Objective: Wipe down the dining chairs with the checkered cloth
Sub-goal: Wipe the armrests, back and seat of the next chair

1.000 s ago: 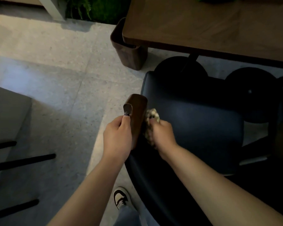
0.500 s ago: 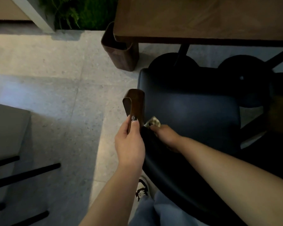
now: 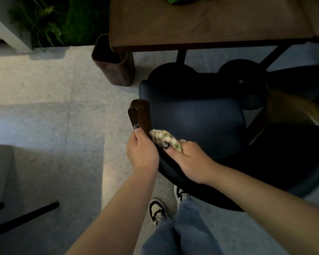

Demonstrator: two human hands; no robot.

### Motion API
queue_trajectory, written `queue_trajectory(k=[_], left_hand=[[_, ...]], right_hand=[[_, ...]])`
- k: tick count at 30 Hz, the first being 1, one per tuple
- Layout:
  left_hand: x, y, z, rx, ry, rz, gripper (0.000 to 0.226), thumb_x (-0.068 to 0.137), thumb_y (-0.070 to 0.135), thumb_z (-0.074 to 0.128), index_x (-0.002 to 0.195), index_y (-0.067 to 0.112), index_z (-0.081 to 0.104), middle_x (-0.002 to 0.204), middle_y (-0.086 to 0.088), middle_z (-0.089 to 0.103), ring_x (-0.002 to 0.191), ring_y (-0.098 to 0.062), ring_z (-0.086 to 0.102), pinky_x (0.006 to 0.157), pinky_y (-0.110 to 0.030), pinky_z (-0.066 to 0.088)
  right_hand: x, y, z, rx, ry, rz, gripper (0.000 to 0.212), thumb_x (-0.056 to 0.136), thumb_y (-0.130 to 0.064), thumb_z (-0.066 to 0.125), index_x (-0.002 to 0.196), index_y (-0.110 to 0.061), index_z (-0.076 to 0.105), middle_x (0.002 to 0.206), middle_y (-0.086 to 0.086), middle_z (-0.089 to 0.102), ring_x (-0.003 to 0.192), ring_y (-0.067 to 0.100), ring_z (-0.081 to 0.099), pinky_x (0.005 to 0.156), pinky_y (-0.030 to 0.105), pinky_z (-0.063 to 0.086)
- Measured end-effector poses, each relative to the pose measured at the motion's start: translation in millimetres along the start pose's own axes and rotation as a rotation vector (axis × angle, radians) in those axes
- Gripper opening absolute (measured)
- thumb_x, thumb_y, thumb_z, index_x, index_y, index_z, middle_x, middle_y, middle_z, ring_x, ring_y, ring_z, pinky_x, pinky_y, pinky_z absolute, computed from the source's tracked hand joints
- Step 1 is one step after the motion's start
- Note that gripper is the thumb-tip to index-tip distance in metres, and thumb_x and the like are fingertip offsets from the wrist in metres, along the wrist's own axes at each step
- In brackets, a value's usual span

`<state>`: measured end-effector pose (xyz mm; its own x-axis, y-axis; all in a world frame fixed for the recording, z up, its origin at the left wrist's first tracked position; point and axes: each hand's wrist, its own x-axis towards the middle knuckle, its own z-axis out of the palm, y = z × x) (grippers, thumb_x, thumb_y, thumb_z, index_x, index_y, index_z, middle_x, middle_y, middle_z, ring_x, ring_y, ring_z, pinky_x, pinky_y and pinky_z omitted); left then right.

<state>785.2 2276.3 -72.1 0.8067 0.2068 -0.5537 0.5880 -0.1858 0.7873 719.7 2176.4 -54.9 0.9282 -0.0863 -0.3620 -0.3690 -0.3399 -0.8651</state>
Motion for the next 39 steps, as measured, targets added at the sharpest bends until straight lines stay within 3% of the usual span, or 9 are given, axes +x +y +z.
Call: queue_trajectory(k=[3, 6, 9, 13, 16, 22, 29, 33, 39], left_hand=[[-2.0, 3.7, -0.5, 0.002, -0.001, -0.073, 0.039, 0.100, 0.034, 0.036, 0.079, 0.014, 0.062, 0.064, 0.006, 0.046, 0.067, -0.020, 0.045, 0.070, -0.039, 0.040], [-7.2, 6.7, 4.8, -0.002, 0.033, -0.145, 0.038, 0.102, 0.040, 0.032, 0.107, 0.014, 0.058, 0.085, 0.006, 0.055, 0.083, -0.021, 0.056, 0.080, -0.039, 0.045], [-11.3, 6.2, 10.7, 0.030, 0.113, -0.098, 0.035, 0.103, 0.042, 0.030, 0.099, 0.021, 0.057, 0.085, 0.005, 0.058, 0.076, -0.013, 0.055, 0.066, -0.032, 0.040], [-8.0, 0.3, 9.8, 0.080, 0.124, -0.063, 0.033, 0.102, 0.039, 0.030, 0.098, 0.021, 0.057, 0.083, 0.007, 0.057, 0.074, -0.010, 0.053, 0.062, -0.030, 0.038], [-5.7, -0.6, 12.1, 0.082, 0.139, -0.045, 0.033, 0.101, 0.038, 0.030, 0.100, 0.020, 0.058, 0.083, 0.006, 0.057, 0.075, -0.010, 0.054, 0.064, -0.031, 0.040], [-7.0, -1.5, 11.8, 0.092, 0.150, -0.046, 0.033, 0.101, 0.037, 0.031, 0.103, 0.018, 0.058, 0.084, 0.008, 0.056, 0.076, -0.007, 0.053, 0.072, -0.032, 0.040], [-8.6, -0.3, 10.4, 0.082, 0.139, -0.038, 0.034, 0.102, 0.036, 0.032, 0.104, 0.014, 0.059, 0.084, 0.004, 0.057, 0.074, -0.009, 0.052, 0.066, -0.032, 0.040], [-8.2, -0.7, 10.2, 0.090, 0.131, -0.039, 0.035, 0.102, 0.037, 0.031, 0.105, 0.014, 0.058, 0.087, 0.001, 0.059, 0.080, -0.018, 0.057, 0.070, -0.035, 0.044], [-10.1, 0.3, 11.6, 0.090, 0.129, -0.058, 0.032, 0.103, 0.037, 0.030, 0.103, 0.019, 0.057, 0.082, 0.006, 0.056, 0.071, -0.006, 0.053, 0.055, -0.021, 0.034]], right_hand=[[-35.3, -15.3, -17.2, 0.003, -0.066, -0.022, 0.025, 0.092, -0.037, 0.047, 0.081, -0.051, 0.064, 0.074, -0.030, 0.063, 0.072, -0.010, 0.058, 0.064, 0.010, 0.043], [-26.0, 3.5, -34.2, 0.053, 0.056, 0.110, 0.022, 0.090, -0.041, 0.053, 0.083, -0.029, 0.070, 0.078, -0.018, 0.070, 0.078, -0.001, 0.064, 0.070, 0.018, 0.048], [25.9, 41.6, -37.6, 0.002, 0.231, 0.376, 0.031, 0.095, -0.035, 0.051, 0.099, -0.011, 0.071, 0.098, 0.006, 0.072, 0.095, 0.021, 0.067, 0.086, 0.034, 0.050], [76.1, 77.4, 1.6, 0.142, 0.028, 0.645, 0.036, 0.099, -0.028, 0.046, 0.111, 0.000, 0.064, 0.113, 0.015, 0.066, 0.101, 0.029, 0.062, 0.089, 0.032, 0.049], [84.9, 78.8, 16.4, -0.084, -0.059, 0.586, 0.035, 0.100, -0.030, 0.046, 0.106, -0.001, 0.064, 0.106, 0.015, 0.064, 0.088, 0.020, 0.057, 0.072, 0.023, 0.037], [45.5, 32.4, 5.0, -0.054, -0.019, 0.357, 0.037, 0.100, -0.032, 0.044, 0.092, -0.005, 0.067, 0.097, 0.015, 0.068, 0.087, 0.021, 0.060, 0.073, 0.029, 0.041], [-35.7, -20.2, -13.3, 0.086, -0.034, 0.113, 0.031, 0.097, -0.030, 0.051, 0.073, -0.042, 0.068, 0.076, -0.024, 0.066, 0.071, -0.010, 0.059, 0.066, 0.014, 0.044], [-24.1, 3.6, -33.0, 0.179, 0.035, 0.292, 0.029, 0.087, -0.042, 0.057, 0.088, -0.017, 0.073, 0.095, 0.007, 0.073, 0.082, 0.011, 0.065, 0.070, 0.021, 0.049], [62.9, 80.6, -25.5, -0.160, -0.011, 0.582, 0.034, 0.096, -0.033, 0.050, 0.105, -0.005, 0.067, 0.110, 0.014, 0.067, 0.094, 0.024, 0.062, 0.078, 0.028, 0.044]])
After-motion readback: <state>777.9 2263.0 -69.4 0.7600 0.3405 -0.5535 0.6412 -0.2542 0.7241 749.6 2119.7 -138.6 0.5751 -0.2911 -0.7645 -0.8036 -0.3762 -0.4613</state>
